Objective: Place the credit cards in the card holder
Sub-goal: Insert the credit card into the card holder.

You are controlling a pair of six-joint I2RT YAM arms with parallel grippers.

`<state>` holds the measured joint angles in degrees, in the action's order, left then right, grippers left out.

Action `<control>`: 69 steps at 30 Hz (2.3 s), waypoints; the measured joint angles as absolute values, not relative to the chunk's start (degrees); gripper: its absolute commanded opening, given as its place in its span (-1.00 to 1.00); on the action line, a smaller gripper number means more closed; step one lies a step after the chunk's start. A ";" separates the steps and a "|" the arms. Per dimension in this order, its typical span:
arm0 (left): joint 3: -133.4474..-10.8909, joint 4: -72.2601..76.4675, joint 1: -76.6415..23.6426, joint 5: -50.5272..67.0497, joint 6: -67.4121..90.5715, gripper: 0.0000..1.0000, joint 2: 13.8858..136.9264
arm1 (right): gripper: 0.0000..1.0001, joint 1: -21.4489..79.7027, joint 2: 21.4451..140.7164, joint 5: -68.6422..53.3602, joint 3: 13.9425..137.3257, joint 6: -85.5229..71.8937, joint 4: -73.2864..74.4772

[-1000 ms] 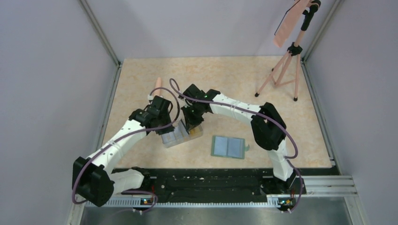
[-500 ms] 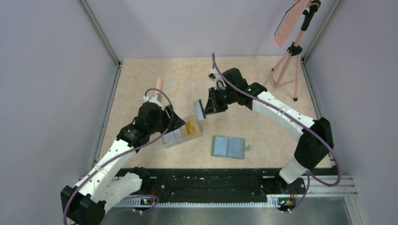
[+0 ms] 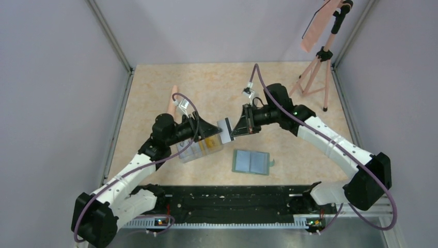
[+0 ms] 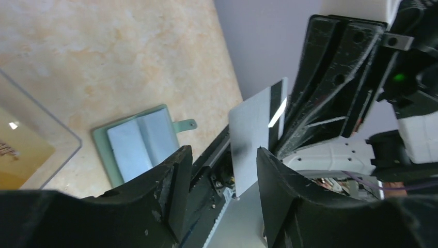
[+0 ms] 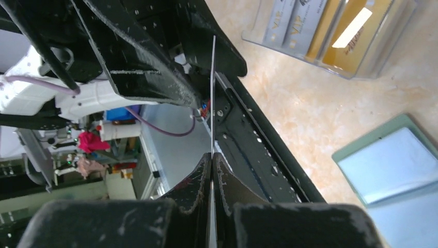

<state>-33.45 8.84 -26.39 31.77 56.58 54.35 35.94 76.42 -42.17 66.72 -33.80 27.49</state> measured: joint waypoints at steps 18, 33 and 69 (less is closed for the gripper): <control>-33.15 21.39 -26.33 40.53 62.22 -1.00 57.78 | -0.99 33.76 75.48 -46.92 62.59 -40.49 19.20; -35.55 9.91 -29.67 37.71 57.19 -1.00 61.19 | 0.25 28.18 69.04 -36.10 54.00 -38.35 25.74; -47.81 3.55 -47.22 26.02 51.20 -1.00 97.67 | 0.16 22.72 65.47 -14.57 36.32 -32.82 39.20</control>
<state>-47.81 3.55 -47.22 26.02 51.20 97.67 22.72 65.47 -14.57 36.32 -32.82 39.20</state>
